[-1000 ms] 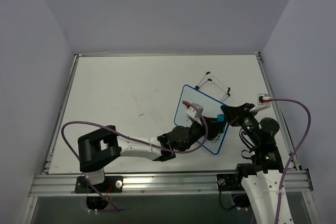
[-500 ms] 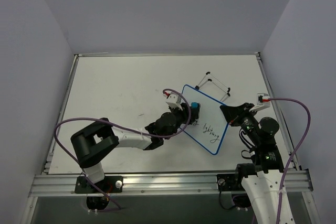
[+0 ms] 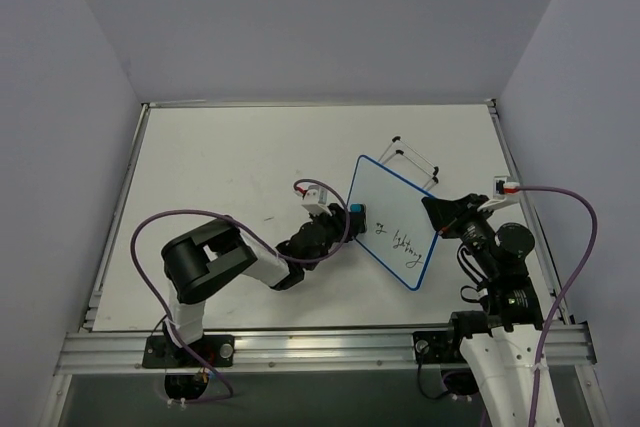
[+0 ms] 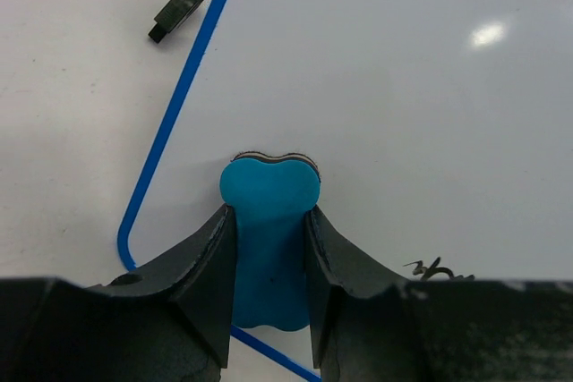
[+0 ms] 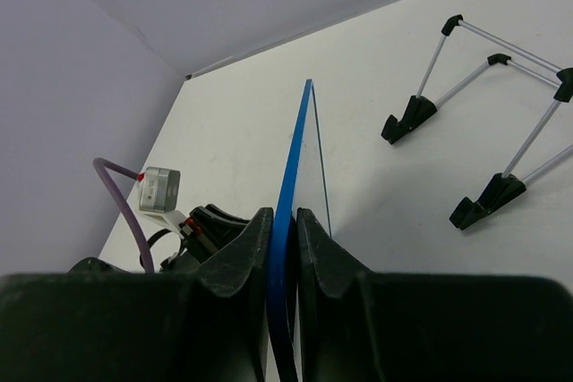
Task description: Erase the whiteboard
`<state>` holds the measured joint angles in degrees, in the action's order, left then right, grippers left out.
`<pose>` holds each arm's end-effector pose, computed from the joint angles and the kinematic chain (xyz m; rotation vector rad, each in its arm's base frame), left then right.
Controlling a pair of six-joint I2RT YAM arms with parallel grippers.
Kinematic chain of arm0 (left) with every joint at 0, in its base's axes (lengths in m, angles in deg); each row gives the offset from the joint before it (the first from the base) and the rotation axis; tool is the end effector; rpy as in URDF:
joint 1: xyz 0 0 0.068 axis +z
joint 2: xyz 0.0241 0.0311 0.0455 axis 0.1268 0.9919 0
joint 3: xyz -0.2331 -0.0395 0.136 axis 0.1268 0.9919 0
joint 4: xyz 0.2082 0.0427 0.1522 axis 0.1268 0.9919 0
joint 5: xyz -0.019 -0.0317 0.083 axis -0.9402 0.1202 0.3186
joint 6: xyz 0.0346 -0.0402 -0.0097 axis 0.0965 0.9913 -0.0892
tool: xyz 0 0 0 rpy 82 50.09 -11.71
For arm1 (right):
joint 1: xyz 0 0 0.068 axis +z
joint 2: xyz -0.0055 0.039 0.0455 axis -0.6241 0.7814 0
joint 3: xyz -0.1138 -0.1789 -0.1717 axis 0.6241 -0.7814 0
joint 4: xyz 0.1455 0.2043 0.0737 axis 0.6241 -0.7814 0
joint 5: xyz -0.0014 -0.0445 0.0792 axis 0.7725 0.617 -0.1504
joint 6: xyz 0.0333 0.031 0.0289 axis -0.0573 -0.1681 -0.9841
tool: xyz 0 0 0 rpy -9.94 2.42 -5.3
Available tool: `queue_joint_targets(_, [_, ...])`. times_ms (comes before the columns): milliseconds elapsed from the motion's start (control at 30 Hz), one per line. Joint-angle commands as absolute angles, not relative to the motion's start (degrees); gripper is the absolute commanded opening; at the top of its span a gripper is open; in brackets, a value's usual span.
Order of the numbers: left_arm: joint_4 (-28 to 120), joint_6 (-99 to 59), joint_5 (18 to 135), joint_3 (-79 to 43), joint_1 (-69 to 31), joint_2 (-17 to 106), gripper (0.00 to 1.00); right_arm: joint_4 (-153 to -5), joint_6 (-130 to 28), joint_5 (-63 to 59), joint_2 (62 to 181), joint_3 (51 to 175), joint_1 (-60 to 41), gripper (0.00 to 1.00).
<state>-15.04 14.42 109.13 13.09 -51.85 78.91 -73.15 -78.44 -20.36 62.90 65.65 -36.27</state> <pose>0.1979 -0.3021 0.1451 -0.1435 1.7596 -1.0209 0.1165 0.0204 0.3191 0.0114 1.4518 0.8378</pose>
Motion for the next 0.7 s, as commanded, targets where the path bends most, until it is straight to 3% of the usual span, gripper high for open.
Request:
queue_joint_targets(0, [-12.7, 15.4, 106.2, 14.0, -50.7, 82.2, 0.02, -63.4, -85.7, -29.1, 61.9, 70.3, -33.9, 0.0])
queue_joint_targets(333, [-16.2, 14.7, 102.3, 11.1, -51.2, 84.3, 0.02, -63.0, -86.1, -28.4, 61.8, 68.6, -33.9, 0.0])
queue_joint_targets(667, [-17.8, 11.1, 100.9, 9.6, -56.6, 77.2, 0.02, -62.4, -86.8, -28.4, 61.4, 67.4, -33.9, 0.0])
